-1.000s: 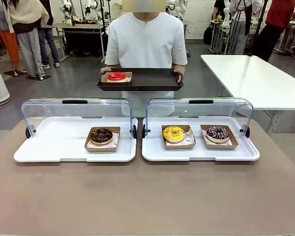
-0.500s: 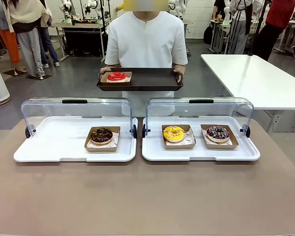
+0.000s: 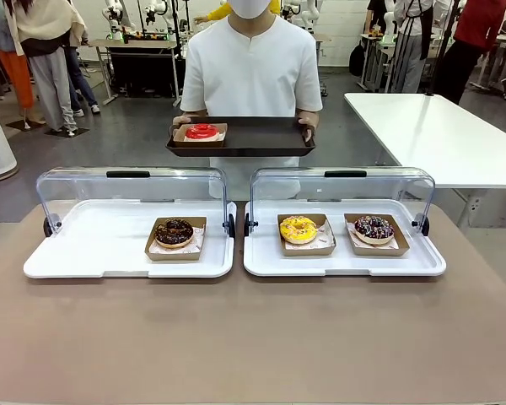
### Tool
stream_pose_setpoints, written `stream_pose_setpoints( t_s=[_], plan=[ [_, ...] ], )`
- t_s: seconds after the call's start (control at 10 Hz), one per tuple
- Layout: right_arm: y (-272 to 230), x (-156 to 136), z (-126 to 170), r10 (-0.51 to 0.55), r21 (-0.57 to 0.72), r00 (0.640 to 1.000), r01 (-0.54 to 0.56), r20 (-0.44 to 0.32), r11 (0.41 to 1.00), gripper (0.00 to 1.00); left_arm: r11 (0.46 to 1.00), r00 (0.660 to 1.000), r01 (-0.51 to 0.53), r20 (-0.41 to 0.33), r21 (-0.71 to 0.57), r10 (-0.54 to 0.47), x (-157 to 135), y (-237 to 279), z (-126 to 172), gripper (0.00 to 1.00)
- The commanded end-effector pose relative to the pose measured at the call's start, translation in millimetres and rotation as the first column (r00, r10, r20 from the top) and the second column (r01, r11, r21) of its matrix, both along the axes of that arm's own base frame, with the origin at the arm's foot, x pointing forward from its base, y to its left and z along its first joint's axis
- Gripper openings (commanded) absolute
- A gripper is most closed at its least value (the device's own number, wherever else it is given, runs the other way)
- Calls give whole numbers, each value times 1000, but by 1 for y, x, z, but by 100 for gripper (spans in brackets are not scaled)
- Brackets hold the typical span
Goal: Provide the desired donut to the person.
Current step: Pick up and lift the Paper togo box containing the Donut pointed at by the person.
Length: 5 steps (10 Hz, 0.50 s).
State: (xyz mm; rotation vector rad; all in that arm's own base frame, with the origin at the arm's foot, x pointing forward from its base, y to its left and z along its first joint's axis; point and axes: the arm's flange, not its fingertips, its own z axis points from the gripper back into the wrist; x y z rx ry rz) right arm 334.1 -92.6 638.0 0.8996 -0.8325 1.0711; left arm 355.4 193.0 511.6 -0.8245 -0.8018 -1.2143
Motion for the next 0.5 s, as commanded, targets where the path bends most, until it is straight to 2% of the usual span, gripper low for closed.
stream_pose_setpoints(
  t_s=[0.0,0.4],
  plan=[
    [0,-1,0,7,2,1000,-7,0,1000,100,1000,1000,-1,8,-14,1,0,1,1,100],
    [0,-1,0,7,2,1000,-7,0,1000,100,1000,1000,-1,8,-14,1,0,1,1,100]
  ],
)
